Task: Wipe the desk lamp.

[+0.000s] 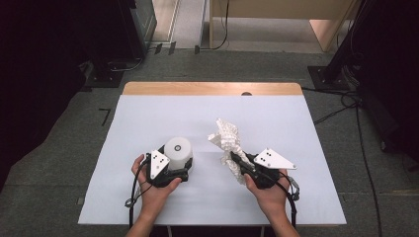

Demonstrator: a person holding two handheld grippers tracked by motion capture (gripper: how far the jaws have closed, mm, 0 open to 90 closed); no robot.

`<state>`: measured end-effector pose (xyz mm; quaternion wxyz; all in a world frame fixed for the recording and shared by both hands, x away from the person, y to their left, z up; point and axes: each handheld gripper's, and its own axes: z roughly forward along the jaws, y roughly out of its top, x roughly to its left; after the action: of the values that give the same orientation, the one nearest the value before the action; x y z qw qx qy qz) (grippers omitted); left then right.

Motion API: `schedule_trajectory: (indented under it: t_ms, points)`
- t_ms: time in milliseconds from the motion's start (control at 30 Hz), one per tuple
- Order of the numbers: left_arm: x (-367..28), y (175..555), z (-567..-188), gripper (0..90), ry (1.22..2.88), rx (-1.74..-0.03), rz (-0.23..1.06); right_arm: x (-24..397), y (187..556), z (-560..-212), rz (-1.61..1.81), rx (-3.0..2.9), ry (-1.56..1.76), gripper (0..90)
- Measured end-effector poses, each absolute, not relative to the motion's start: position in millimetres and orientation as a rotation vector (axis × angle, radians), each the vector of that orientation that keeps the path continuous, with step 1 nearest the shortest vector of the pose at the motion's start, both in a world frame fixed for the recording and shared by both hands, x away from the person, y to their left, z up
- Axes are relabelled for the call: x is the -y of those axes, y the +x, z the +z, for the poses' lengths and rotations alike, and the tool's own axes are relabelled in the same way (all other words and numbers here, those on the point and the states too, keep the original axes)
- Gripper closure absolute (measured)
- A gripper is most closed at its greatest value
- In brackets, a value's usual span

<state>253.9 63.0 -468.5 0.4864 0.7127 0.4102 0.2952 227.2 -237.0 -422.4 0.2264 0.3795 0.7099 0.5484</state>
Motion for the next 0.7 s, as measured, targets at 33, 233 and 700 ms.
schedule_trajectory:
  t_ms: [33,233,700]
  points:
    - [-58.8,253.4,-468.8,3.6,1.737,-1.025,0.746,236.5,226.7,-422.4,1.512,-1.961,1.048,78.3]
    - [-43.5,259.2,-469.7,1.6,1.738,-1.133,0.801,237.5,224.6,-423.7,1.512,-1.960,1.058,78.3]
    - [-57.9,267.2,-458.4,8.3,1.771,-0.841,0.413,242.7,221.8,-421.1,1.520,-1.933,1.052,78.3]
